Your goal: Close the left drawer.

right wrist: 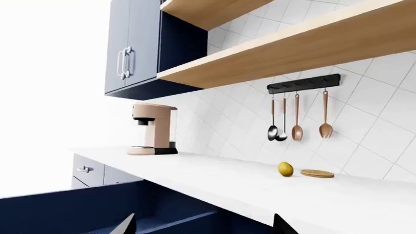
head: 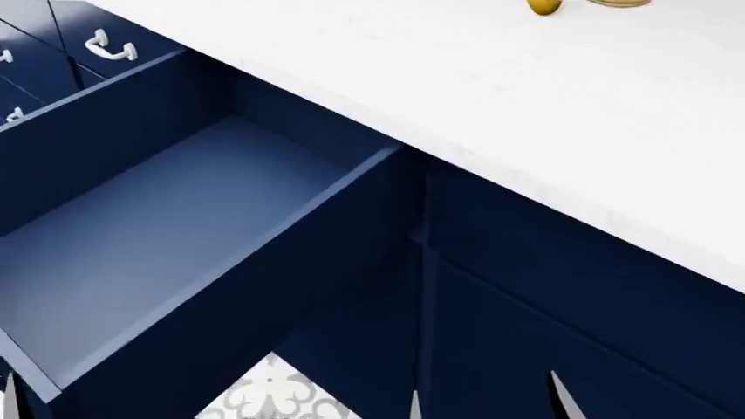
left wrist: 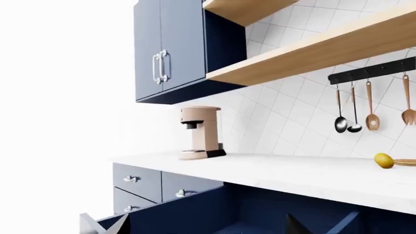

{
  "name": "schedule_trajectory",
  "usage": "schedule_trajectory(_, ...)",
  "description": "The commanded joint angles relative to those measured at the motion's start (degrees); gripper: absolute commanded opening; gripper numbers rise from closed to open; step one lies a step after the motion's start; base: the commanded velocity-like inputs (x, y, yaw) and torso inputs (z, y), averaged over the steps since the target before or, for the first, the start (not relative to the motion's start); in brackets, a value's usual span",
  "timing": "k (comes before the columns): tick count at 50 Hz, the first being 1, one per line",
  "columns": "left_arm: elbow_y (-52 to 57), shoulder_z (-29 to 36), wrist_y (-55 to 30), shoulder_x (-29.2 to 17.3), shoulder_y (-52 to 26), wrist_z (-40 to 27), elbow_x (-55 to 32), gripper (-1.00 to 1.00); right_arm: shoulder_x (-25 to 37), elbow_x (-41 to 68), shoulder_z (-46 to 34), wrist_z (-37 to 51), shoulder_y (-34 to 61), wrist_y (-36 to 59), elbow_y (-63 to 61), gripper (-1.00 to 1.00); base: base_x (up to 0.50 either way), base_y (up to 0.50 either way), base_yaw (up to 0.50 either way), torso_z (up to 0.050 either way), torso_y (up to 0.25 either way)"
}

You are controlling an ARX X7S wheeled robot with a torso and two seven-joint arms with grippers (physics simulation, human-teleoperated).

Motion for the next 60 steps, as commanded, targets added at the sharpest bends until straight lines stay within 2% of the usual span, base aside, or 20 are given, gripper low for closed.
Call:
schedule_trajectory(1, 0.04, 0.3, 0.19, -0.21, 0.2, -0.36, -0.05, 1.0, 0.45, 0.16, -0.03, 0.18, -0.48, -0.42, -0.01, 1.0, 0.0, 0.0, 0.5, 0.0, 0.0)
schedule_trajectory(28, -0.43, 0.72, 0.55, -0.91, 0.07, -0.98, -0.51, 1.0, 0.66, 0.17, -0.7, 0.91, 0.03, 0.05, 0.23, 1.0, 0.0, 0.0, 0.5, 0.0, 0.0)
schedule_trajectory(60, 0.07, 0.56, 0.76, -1.81, 0.29, -1.85, -1.25, 1.0, 1.48, -4.42, -4.19, 0.53, 1.48, 2.62, -0.43, 1.0, -0.04, 0.04, 0.0, 0.0, 0.0)
